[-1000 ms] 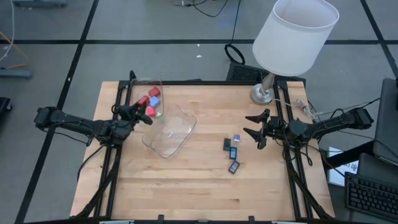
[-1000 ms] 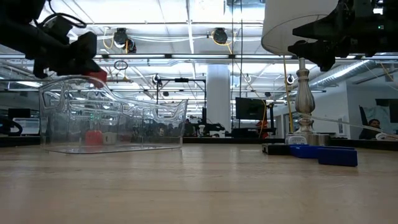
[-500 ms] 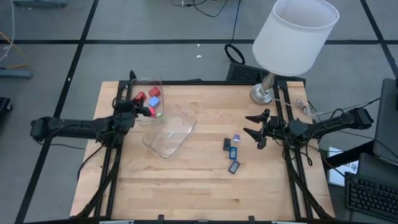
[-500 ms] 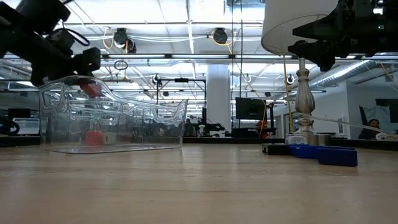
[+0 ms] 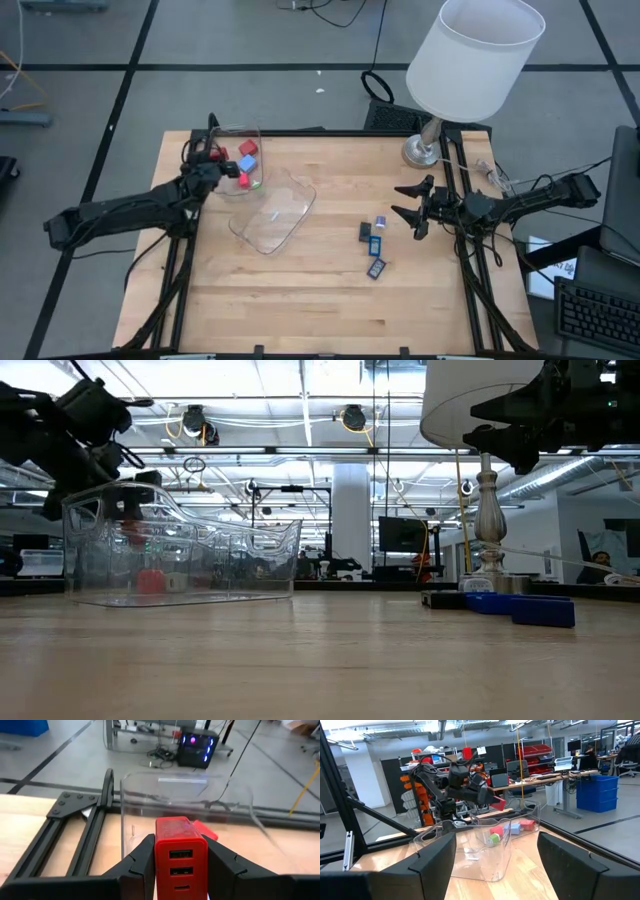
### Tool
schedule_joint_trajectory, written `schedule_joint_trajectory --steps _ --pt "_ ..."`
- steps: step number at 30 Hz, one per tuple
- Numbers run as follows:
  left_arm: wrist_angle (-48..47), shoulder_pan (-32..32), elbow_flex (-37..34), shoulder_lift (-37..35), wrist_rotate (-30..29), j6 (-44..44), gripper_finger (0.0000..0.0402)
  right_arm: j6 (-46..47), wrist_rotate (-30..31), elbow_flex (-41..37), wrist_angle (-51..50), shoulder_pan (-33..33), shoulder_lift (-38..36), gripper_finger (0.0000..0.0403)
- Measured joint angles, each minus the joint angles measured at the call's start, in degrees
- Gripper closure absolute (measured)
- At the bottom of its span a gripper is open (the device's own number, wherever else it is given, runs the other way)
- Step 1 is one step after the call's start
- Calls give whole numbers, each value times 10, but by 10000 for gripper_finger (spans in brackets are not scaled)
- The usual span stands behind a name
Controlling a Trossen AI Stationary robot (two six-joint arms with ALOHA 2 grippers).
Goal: Pick & Place Office items
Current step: Put the red charger adapter into the top transparent bin, then put the blue charger adapter into the top transparent bin
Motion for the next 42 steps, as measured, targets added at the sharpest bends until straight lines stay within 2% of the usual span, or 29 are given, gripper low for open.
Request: schedule_joint_trajectory --steps 10,20,29,36,42 --pt "46 28 0 102 19 -5 276 1 0 0 0 -6 0 133" --pt "66 41 2 166 12 -37 227 1 0 0 -5 -6 0 133" --pt "105 41 0 168 24 -13 216 1 0 0 -5 -6 0 133" --pt "127 41 0 165 80 54 220 9 0 0 -11 -6 0 133" --pt "140 39 0 121 125 59 220 19 0 0 -27 -6 0 133"
